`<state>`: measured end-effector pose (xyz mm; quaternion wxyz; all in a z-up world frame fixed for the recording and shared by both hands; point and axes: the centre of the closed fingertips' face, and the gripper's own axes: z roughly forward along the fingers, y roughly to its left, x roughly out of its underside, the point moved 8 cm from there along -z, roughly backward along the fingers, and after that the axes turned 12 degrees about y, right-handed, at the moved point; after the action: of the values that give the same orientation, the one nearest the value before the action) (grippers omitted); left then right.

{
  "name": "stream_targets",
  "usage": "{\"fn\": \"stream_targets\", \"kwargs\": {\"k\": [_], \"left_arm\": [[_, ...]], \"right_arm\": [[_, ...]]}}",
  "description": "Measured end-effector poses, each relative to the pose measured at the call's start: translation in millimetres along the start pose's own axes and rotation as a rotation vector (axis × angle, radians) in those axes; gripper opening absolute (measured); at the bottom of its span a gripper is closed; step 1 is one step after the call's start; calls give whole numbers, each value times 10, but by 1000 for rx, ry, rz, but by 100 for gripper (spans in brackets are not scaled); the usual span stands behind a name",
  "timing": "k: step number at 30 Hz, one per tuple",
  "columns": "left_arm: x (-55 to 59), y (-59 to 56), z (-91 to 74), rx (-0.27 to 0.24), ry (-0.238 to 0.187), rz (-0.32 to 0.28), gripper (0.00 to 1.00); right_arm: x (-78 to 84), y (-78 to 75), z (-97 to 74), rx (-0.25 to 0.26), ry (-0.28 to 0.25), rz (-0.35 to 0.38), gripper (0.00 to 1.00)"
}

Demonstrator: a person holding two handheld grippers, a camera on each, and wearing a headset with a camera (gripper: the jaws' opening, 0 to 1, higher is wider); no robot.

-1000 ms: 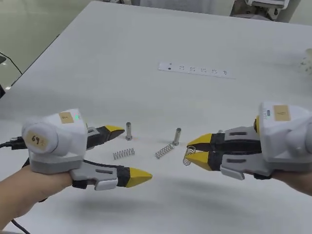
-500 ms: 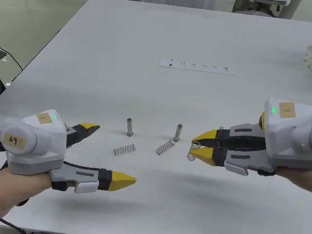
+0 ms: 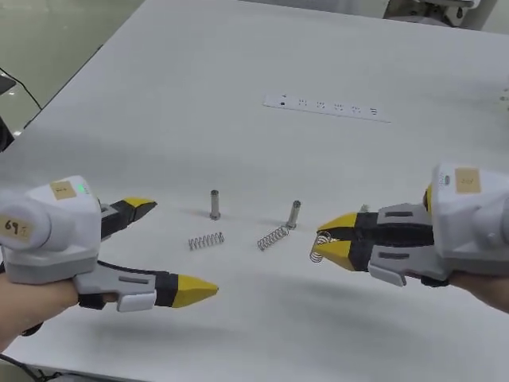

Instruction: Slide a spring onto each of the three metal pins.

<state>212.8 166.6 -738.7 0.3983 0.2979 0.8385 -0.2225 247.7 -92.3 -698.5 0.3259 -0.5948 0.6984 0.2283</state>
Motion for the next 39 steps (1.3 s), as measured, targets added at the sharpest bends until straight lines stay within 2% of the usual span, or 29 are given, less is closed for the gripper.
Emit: {"fn": "stream_targets", "kwargs": {"k": [6,9,16,21,24,34,37,39], "left_arm": [[21,3,-11,-3,5,-4,98],[24,5,-18,-5,4,-6,98],[38,10,-46,-14,3,-10,98],[48,18,-65,-16,4,-12,98],[56,27,-73,-19,6,-14,98],[68,34,-66,-22,10,-20,98],[67,31,-60,-21,12,-16,98],[68,28,-58,-19,12,-19,98]], "right_arm": [[109,27,70,-10,26,7,8],[163,-28,64,3,38,12,8],[252,-335,-75,113,51,56,8],[257,-503,-163,181,33,115,8],[253,-588,-208,211,13,147,8],[299,-839,-297,291,-1,228,8],[319,-912,-316,305,-1,253,8],[323,-950,-332,309,-20,283,8]]}}
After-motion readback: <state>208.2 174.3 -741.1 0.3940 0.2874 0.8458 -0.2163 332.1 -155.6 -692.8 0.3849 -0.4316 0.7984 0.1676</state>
